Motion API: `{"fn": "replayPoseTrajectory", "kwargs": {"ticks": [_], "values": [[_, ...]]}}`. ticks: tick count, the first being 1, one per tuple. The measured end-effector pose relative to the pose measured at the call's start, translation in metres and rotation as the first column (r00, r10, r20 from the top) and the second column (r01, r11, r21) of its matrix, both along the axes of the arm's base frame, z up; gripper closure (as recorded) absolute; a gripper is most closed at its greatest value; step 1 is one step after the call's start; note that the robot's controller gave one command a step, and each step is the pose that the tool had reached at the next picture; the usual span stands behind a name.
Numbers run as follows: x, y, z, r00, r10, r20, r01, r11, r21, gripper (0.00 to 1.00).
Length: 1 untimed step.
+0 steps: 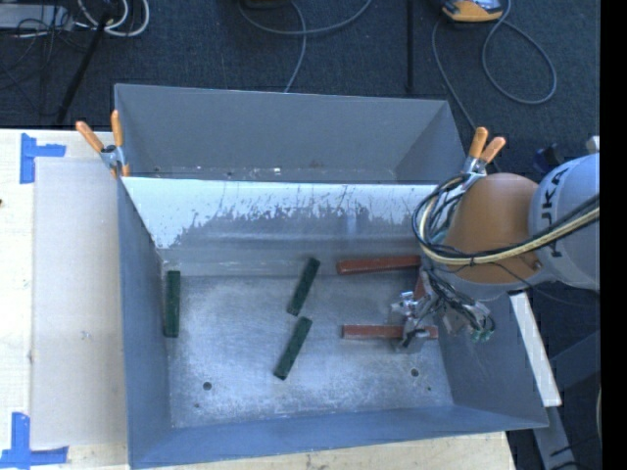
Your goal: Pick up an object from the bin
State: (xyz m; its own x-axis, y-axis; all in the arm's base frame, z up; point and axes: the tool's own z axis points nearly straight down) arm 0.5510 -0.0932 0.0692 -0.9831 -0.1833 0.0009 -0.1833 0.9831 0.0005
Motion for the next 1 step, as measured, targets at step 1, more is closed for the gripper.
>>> {"fn": "replayPoseTrajectory", "kwargs": {"ticks": [1], "values": [[0.0111,-0.0108,0.1475,0.999,-0.040,0.011,0.040,0.999,-0.003,1.00]]}}
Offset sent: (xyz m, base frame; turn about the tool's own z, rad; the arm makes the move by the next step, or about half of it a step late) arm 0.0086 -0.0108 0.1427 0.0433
